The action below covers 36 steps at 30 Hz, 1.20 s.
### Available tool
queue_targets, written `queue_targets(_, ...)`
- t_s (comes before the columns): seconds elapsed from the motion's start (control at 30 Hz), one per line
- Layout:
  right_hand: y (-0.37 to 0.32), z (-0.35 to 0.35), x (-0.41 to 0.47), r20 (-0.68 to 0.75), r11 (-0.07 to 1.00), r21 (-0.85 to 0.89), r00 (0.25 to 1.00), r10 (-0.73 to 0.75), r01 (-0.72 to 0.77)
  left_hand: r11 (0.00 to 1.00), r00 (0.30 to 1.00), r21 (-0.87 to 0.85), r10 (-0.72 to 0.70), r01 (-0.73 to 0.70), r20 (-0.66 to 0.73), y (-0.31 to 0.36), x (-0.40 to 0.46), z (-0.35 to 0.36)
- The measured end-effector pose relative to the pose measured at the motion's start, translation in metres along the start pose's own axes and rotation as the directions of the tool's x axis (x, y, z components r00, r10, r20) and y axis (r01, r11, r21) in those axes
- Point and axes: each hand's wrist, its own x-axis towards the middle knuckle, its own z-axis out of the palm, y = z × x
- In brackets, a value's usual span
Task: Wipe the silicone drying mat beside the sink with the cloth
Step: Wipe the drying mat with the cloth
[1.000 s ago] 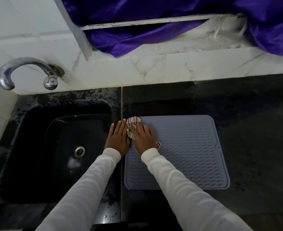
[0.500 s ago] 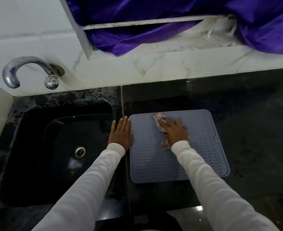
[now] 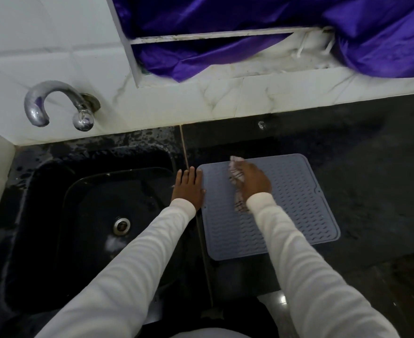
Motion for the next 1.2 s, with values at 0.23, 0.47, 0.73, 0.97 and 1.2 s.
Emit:
queue_targets(0.23,-0.060,0.064,-0.037,0.077,0.976,-0.038,0.974,-0.213,0.217,1.000,1.000,0.019,-0.011,0.011,0.020,-0.008,-0.002,0.007)
queue_targets(0.47,-0.056,0.067,-0.030,0.195,0.974,-0.152,0.971,-0.139,0.170,1.000,0.999,-0.005,-0.007,0.007,0.050,-0.005,0.000,0.008)
queue_targets(0.73,0.002,0.045,0.004,0.206,0.981,-0.148,0.974,-0.091,0.123,0.999,0.998,-0.043,-0.029,0.031,0.059,-0.002,-0.002,0.007)
queue_targets(0.97,0.065,-0.002,0.020,0.137,0.954,-0.229,0.977,-0.166,0.194,0.997,0.998,-0.070,-0.039,0.042,0.056,0.000,-0.001,0.007)
queue_targets(1.2,0.172,-0.066,0.048,0.056,0.935,-0.350,0.994,0.090,-0.065,0.992,0.998,-0.111,-0.057,0.061,0.039,0.001,-0.001,0.012)
